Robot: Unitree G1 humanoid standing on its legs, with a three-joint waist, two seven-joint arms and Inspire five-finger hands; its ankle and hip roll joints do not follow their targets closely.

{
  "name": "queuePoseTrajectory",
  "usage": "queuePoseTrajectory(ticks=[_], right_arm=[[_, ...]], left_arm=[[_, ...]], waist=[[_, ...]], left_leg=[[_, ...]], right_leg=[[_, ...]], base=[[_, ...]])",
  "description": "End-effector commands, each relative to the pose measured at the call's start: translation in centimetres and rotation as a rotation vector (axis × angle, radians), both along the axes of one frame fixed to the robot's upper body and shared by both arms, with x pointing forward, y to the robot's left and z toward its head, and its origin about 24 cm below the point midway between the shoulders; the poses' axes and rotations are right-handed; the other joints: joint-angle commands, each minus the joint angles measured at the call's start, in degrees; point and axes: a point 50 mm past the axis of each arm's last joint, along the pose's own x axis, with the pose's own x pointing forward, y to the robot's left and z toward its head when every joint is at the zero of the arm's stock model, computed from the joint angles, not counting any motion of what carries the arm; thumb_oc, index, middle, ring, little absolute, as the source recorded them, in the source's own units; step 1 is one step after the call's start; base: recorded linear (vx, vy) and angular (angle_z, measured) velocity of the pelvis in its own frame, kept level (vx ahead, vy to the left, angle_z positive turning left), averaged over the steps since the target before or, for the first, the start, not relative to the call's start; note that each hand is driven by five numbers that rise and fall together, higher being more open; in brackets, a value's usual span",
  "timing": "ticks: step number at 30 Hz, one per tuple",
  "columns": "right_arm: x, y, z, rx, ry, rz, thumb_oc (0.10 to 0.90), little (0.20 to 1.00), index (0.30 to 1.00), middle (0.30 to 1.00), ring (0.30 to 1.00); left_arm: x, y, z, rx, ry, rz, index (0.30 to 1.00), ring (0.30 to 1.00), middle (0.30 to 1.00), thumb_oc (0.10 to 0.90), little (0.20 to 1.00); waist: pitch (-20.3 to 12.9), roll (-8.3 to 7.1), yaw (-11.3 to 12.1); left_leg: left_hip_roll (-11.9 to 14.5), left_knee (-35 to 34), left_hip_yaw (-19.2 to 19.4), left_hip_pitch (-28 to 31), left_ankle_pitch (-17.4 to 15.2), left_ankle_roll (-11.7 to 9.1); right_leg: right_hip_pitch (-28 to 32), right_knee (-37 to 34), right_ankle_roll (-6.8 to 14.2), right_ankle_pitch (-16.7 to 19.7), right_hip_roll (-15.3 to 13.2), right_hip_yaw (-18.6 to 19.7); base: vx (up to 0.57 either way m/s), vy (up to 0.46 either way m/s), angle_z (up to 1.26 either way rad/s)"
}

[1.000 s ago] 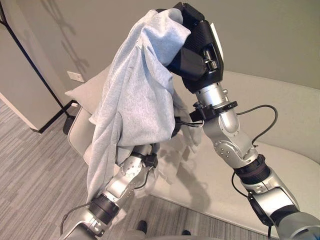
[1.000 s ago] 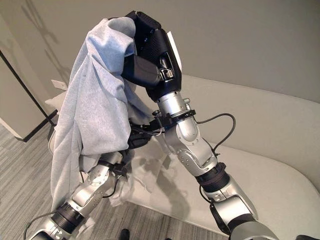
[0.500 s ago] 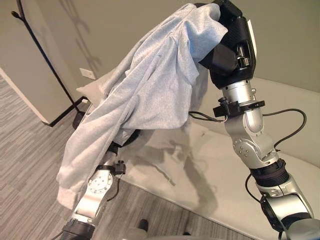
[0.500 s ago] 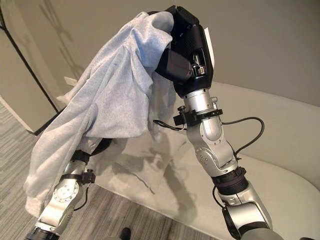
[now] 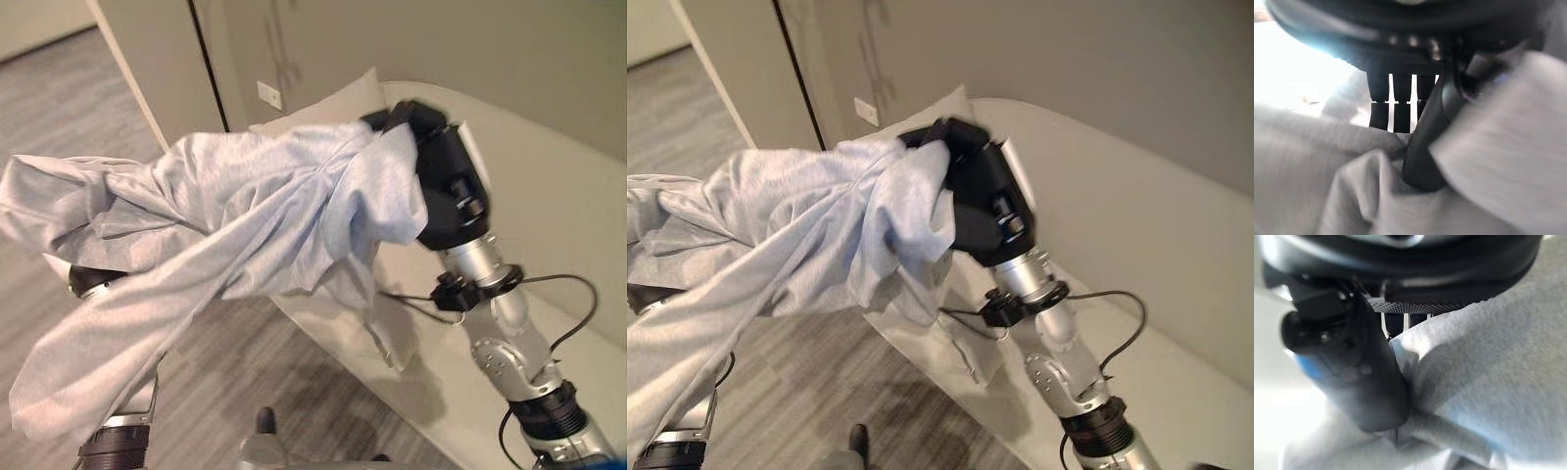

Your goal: Hang the clothes on the sofa on the clothes rack.

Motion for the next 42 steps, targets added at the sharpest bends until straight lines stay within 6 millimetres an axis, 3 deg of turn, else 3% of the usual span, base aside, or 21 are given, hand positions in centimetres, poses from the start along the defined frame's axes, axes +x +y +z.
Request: queuePoseTrajectory(ticks=[1,6,8,10,11,12,13,20,21,22,25,26,27,31,33,35,36,39,40,41,42], right_arm=[[-1.4,0.0,4.5,0.096,-0.272,-0.007,0.400,0.300,0.300,0.300,0.300],[-0.9,1.2,4.3,0.211,-0.256,-0.051,0.400,0.300,0.300,0.300,0.300],[-0.9,1.6,4.0,0.231,-0.250,-0.057,0.400,0.300,0.300,0.300,0.300],[-1.4,0.6,3.1,0.234,-0.216,-0.074,0.400,0.300,0.300,0.300,0.300],[-1.4,0.6,3.1,0.232,-0.215,-0.074,0.400,0.300,0.300,0.300,0.300],[-1.5,0.1,2.8,0.226,-0.201,-0.091,0.400,0.300,0.300,0.300,0.300],[-1.5,-0.1,2.6,0.224,-0.193,-0.095,0.400,0.300,0.300,0.300,0.300],[-1.7,-1.2,1.7,0.262,-0.150,-0.153,0.400,0.300,0.300,0.300,0.300],[-1.7,-1.3,1.6,0.266,-0.143,-0.161,0.400,0.300,0.300,0.300,0.300],[-1.7,-1.4,1.3,0.267,-0.130,-0.172,0.400,0.300,0.300,0.300,0.300],[-1.7,-1.6,0.9,0.273,-0.116,-0.188,0.400,0.300,0.300,0.300,0.300],[-1.9,-2.0,0.5,0.265,-0.102,-0.208,0.400,0.300,0.300,0.300,0.300],[-2.0,-2.4,-0.2,0.247,-0.075,-0.229,0.400,0.300,0.300,0.300,0.300],[-1.7,-3.2,-1.2,0.180,-0.058,-0.326,0.400,0.300,0.300,0.300,0.300],[-1.6,-4.2,-1.4,0.110,-0.080,-0.398,0.400,0.300,0.300,0.300,0.300],[-1.4,-4.7,-1.5,0.096,-0.077,-0.443,0.400,0.300,0.300,0.300,0.300],[-1.2,-5.4,-2.0,0.074,-0.065,-0.513,0.400,0.300,0.300,0.300,0.300],[-1.3,-5.8,-2.3,0.058,-0.067,-0.565,0.400,0.300,0.300,0.300,0.300],[-1.4,-5.9,-2.2,0.064,-0.071,-0.577,0.400,0.300,0.300,0.300,0.300],[-1.3,-5.7,-2.2,0.062,-0.066,-0.572,0.400,0.300,0.300,0.300,0.300],[-1.3,-5.7,-2.2,0.061,-0.066,-0.571,0.400,0.300,0.300,0.300,0.300]], left_arm=[[-2.0,0.9,2.7,0.023,-0.189,-0.023,0.300,0.300,0.300,0.400,0.300],[-1.5,-0.5,2.6,0.022,-0.159,-0.153,0.300,0.300,0.300,0.400,0.300],[-1.6,-0.7,2.6,0.019,-0.155,-0.171,0.300,0.300,0.300,0.400,0.300],[-1.2,-1.8,1.8,-0.011,-0.117,-0.260,0.300,0.300,0.300,0.400,0.300],[-1.2,-1.8,1.8,-0.014,-0.116,-0.262,0.300,0.300,0.300,0.400,0.300],[-1.1,-2.2,1.5,-0.020,-0.093,-0.296,0.300,0.300,0.300,0.400,0.300],[-1.1,-2.3,1.2,-0.025,-0.079,-0.301,0.300,0.300,0.300,0.400,0.300],[-0.2,-4.2,1.2,-0.030,-0.064,-0.388,0.300,0.300,0.300,0.400,0.300],[-0.1,-4.5,1.3,-0.019,-0.065,-0.395,0.300,0.300,0.300,0.400,0.300],[0.1,-4.7,1.4,0.002,-0.061,-0.395,0.300,0.300,0.300,0.400,0.300],[0.0,-4.5,1.3,0.007,-0.051,-0.383,0.300,0.300,0.300,0.400,0.300],[-0.1,-4.6,1.1,0.011,-0.044,-0.385,0.300,0.300,0.300,0.400,0.300],[0.0,-5.0,0.7,-0.021,-0.042,-0.396,0.300,0.300,0.300,0.400,0.300],[0.3,-5.5,0.1,-0.072,-0.032,-0.414,0.300,0.300,0.300,0.400,0.300],[0.6,-5.6,0.2,-0.057,-0.026,-0.430,0.300,0.300,0.300,0.400,0.300],[0.4,-5.2,0.1,-0.048,-0.014,-0.436,0.300,0.300,0.300,0.400,0.300],[0.5,-5.0,0.1,-0.061,-0.011,-0.436,0.300,0.300,0.300,0.400,0.300],[0.6,-4.7,-0.1,-0.065,0.006,-0.426,0.300,0.300,0.300,0.400,0.300],[0.5,-4.5,-0.4,-0.062,0.018,-0.417,0.300,0.300,0.300,0.400,0.300],[0.0,-4.1,-0.6,-0.059,0.025,-0.403,0.300,0.300,0.300,0.400,0.300],[-0.1,-4.1,-0.6,-0.059,0.026,-0.403,0.300,0.300,0.300,0.400,0.300]], waist=[[-6.94,4.71,1.03],[-6.26,1.38,3.60],[-5.29,1.36,3.01],[-4.48,2.96,-0.74],[-4.54,3.05,-0.61],[-3.58,3.81,-2.27],[-2.90,3.88,-2.80],[-0.41,2.20,-7.71],[-0.24,1.80,-8.24],[-0.52,1.59,-8.66],[-1.84,2.32,-9.24],[-2.99,2.35,-9.85],[-5.15,4.16,-11.98],[-7.45,7.65,-13.90],[-8.54,8.92,-16.13],[-8.00,8.47,-16.24],[-7.64,6.16,-16.17],[-6.38,4.30,-14.44],[-5.50,3.36,-13.19],[-4.85,3.95,-11.50],[-4.89,3.89,-11.36]], left_leg=[[4.96,-6.59,-5.00,2.59,5.60,-3.44],[-5.77,-1.59,-7.05,-1.38,-2.19,4.04],[-8.29,-2.09,-7.27,0.12,-3.70,6.30],[-11.09,-4.89,-10.38,4.80,-3.29,8.41],[-11.02,-5.15,-10.31,4.93,-3.25,8.30],[-11.94,-6.05,-13.28,7.46,-3.75,8.33],[-12.23,-6.46,-14.62,8.75,-4.07,8.26],[-15.69,-8.41,-23.31,15.64,-7.74,7.82],[-16.60,-8.66,-23.95,16.99,-8.51,7.92],[-17.70,-8.67,-24.56,19.48,-10.38,8.18],[-17.98,-8.72,-24.66,22.45,-13.12,8.32],[-18.66,-8.25,-24.20,23.37,-14.31,8.59],[-17.98,-6.79,-25.30,25.35,-15.43,8.12],[-15.75,-2.22,-24.43,24.69,-11.07,4.37],[-12.29,4.55,-19.12,22.12,-5.93,-1.29],[-8.53,16.38,-12.63,16.80,-0.82,-4.58],[-2.62,24.53,-8.12,11.84,-0.67,-3.53],[2.23,27.99,-4.81,6.87,-6.43,-0.55],[1.75,25.26,-3.64,4.94,-7.92,1.35],[-0.86,16.28,-8.16,2.29,-8.71,1.79],[-0.97,15.81,-7.91,2.65,-8.59,1.79]], right_leg=[[0.80,4.72,3.86,-1.21,-4.56,-3.15],[-0.92,18.48,5.84,7.49,-15.47,-5.26],[-2.45,25.38,5.78,9.85,-16.72,-3.57],[-10.55,31.26,1.21,2.76,-7.81,5.55],[-10.86,31.85,1.07,2.34,-7.83,5.71],[-15.00,30.62,-0.19,-1.77,-2.97,8.07],[-16.49,29.07,-0.75,-2.44,-1.55,8.21],[-24.41,10.41,0.96,4.07,7.80,14.97],[-25.92,9.33,1.21,5.52,8.33,14.14],[-26.68,7.61,1.71,7.53,8.26,8.24],[-25.06,7.28,1.53,6.36,8.74,1.49],[-23.44,6.50,-0.17,5.67,8.62,-1.19],[-23.02,7.33,-2.52,3.29,10.56,0.80],[-20.12,5.61,-3.49,2.87,11.94,0.48],[-17.94,4.80,-3.82,2.62,11.64,-0.50],[-14.64,2.61,-4.82,1.57,11.20,-0.16],[-11.50,0.85,-5.28,-0.03,10.54,1.73],[-9.00,0.77,-4.53,-1.05,9.28,4.41],[-8.69,0.77,-4.08,-0.31,8.07,5.48],[-8.09,0.77,-2.99,-0.95,8.14,9.75],[-8.06,0.77,-2.96,-0.99,8.06,9.94]], base=[[0.24,0.650,1.27],[0.16,0.445,0.61],[0.27,0.609,0.52],[0.29,0.520,0.86],[0.29,0.272,1.06],[0.25,0.165,0.93],[0.31,0.192,1.04],[0.25,0.043,0.84],[0.52,0.135,1.01],[0.40,0.110,0.73],[0.48,0.133,0.51],[0.52,0.148,0.53],[0.51,0.149,0.42],[0.38,0.125,0.33],[0.32,0.120,-0.05],[0.34,0.009,0.31],[0.27,-0.087,0.06],[0.24,0.027,-0.58],[0.36,0.366,-0.61],[0.20,0.342,-0.74],[0.32,0.395,-1.01]])
